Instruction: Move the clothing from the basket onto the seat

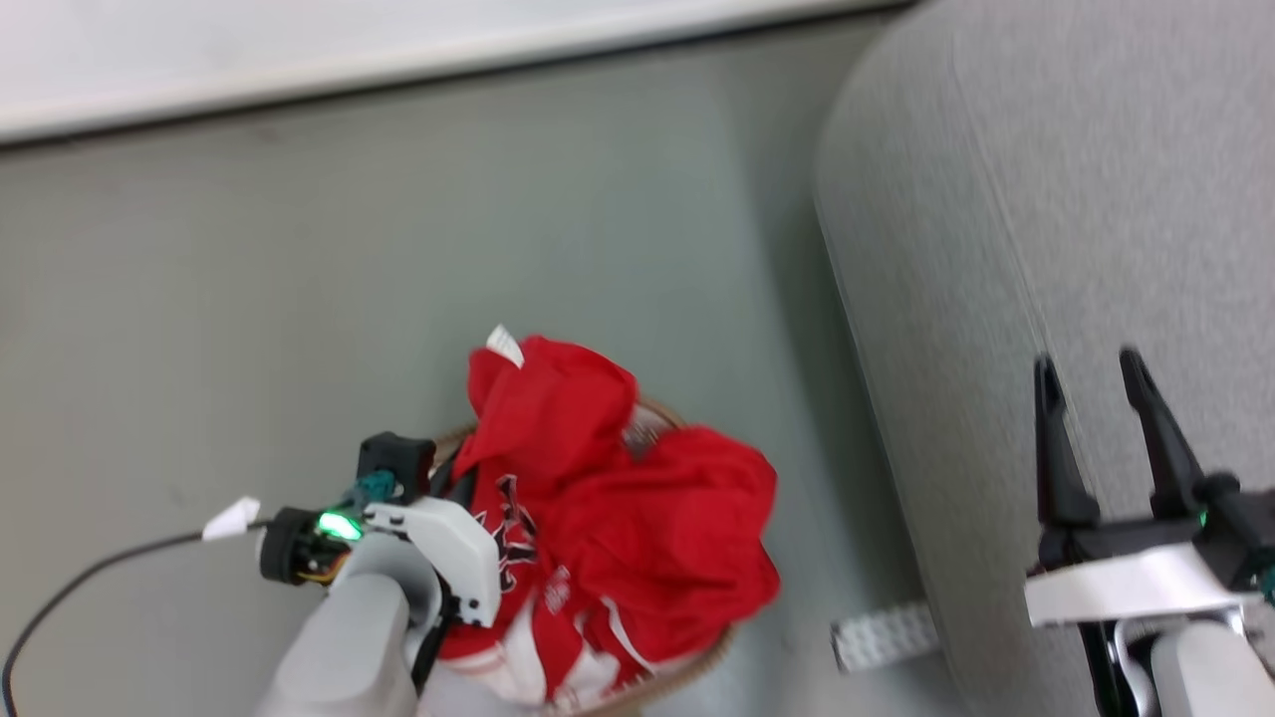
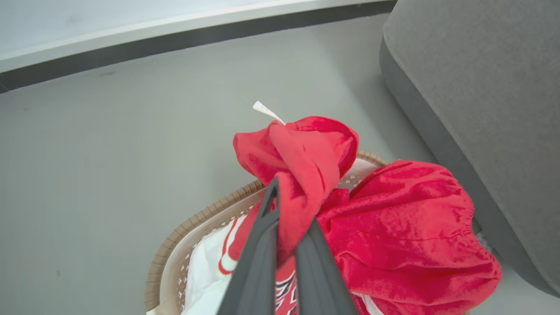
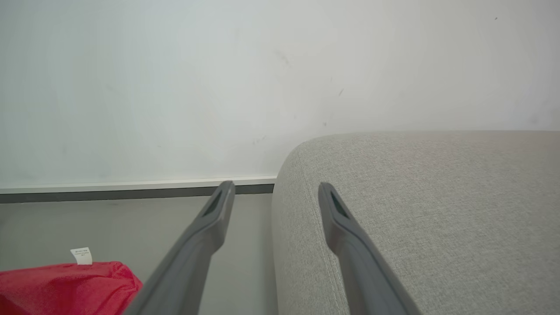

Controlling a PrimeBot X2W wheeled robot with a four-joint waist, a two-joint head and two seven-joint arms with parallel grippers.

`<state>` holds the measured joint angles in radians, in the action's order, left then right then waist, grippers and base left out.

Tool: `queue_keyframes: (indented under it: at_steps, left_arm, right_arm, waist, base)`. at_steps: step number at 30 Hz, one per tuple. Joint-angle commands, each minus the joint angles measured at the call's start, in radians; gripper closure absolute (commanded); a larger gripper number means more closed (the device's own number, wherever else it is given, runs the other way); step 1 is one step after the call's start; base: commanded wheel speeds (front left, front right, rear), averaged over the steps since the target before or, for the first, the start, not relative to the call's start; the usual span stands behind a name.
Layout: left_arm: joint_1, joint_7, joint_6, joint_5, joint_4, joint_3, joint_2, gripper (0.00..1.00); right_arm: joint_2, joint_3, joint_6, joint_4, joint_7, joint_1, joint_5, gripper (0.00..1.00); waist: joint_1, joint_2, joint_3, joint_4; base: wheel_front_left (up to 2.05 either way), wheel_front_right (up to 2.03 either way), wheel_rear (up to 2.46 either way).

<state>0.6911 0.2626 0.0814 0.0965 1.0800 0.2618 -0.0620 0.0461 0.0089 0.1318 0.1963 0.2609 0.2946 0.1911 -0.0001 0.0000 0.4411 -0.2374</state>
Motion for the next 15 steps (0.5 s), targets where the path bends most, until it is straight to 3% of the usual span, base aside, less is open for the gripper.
queue_keyframes:
  at_steps: [1,7,15]
  left_arm:
    - [-0.023,0.002,0.003,0.018,-0.016,-0.002,0.005,1.0]
    - [-0.131,0.002,0.011,0.089,-0.206,-0.01,0.009,1.0]
    - [-0.181,-0.043,-0.011,0.13,-0.472,-0.008,0.009,1.0]
  right_arm:
    - [0.004,-0.009,-0.002,0.006,0.002,-0.022,-0.003,0.0]
    - [0.004,-0.04,-0.002,0.025,0.002,-0.131,-0.022,0.0]
    - [0.004,-0.048,-0.002,0.038,0.002,-0.219,-0.022,0.0]
  waist:
    - [0.0001,0.0,-0.104,0.068]
    - [0.0001,0.0,-0.265,0.128]
    - [0.0001,0.0,-0.386,0.166]
  base:
    - [0.0,0.0,0.0]
    - [0.0,0.0,0.0]
    - [0.0,0.0,0.0]
